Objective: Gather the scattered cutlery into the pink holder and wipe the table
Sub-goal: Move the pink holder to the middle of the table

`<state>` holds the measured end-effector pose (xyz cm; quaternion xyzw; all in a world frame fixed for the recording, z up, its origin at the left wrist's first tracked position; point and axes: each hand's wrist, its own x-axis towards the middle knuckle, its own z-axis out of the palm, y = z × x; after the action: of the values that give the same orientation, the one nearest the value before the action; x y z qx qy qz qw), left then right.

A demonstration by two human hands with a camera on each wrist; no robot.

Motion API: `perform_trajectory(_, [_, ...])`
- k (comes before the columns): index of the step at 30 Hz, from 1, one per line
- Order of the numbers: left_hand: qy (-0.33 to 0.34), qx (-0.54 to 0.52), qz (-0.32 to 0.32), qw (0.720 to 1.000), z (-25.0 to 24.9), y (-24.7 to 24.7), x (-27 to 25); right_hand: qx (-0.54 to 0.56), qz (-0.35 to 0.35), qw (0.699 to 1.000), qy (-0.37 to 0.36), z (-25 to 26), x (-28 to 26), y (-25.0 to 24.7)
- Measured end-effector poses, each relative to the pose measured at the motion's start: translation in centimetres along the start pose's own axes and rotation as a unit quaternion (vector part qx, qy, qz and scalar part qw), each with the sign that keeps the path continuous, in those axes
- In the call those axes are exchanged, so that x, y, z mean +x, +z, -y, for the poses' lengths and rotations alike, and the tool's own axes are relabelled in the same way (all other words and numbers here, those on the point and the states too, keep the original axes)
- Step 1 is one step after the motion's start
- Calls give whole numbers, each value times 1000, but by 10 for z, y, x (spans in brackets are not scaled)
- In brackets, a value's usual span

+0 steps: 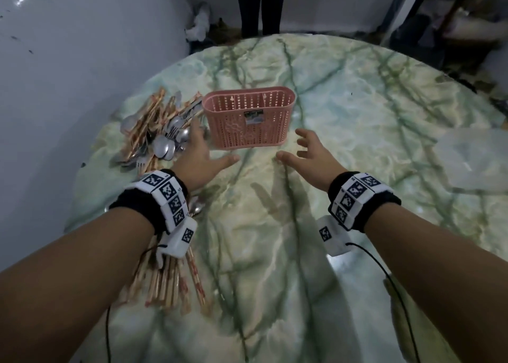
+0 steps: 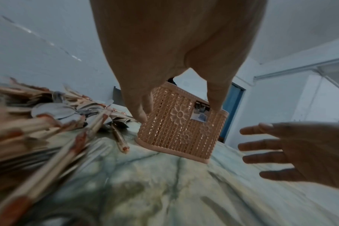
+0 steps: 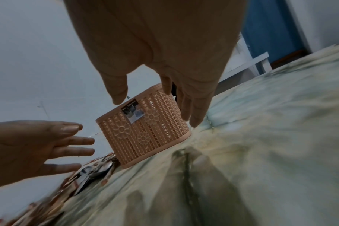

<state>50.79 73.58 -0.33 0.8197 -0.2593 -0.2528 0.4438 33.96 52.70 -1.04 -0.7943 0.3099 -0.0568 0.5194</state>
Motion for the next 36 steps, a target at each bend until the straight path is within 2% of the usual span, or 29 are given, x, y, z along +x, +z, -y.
perform_trajectory(5, [-5, -52, -57, 997, 4, -8, 40, -7, -46, 999, 0, -2, 34, 8])
perform_trajectory(10, [1, -29, -50, 998, 3, -9, 61, 27, -56, 998, 4, -3, 64, 12])
perform_trajectory(13, [9, -45, -73, 996, 1, -6, 66, 55, -55, 996, -35, 3, 75, 15])
perform_trajectory(15, [27, -47, -79, 995, 0, -5, 66, 47, -81, 994, -48, 5, 80, 17])
perform_trajectory(18, [43, -27, -70, 996, 4, -4, 61, 5, -131, 991, -25, -1, 81, 17])
perform_trajectory(24, [42, 13, -37, 998, 5, 5, 27, -25, -156, 987, -25, -23, 49, 6])
perform_trajectory(36, [48, 73, 0, 996, -3, 32, -78, -39, -159, 985, -47, -63, -66, 4])
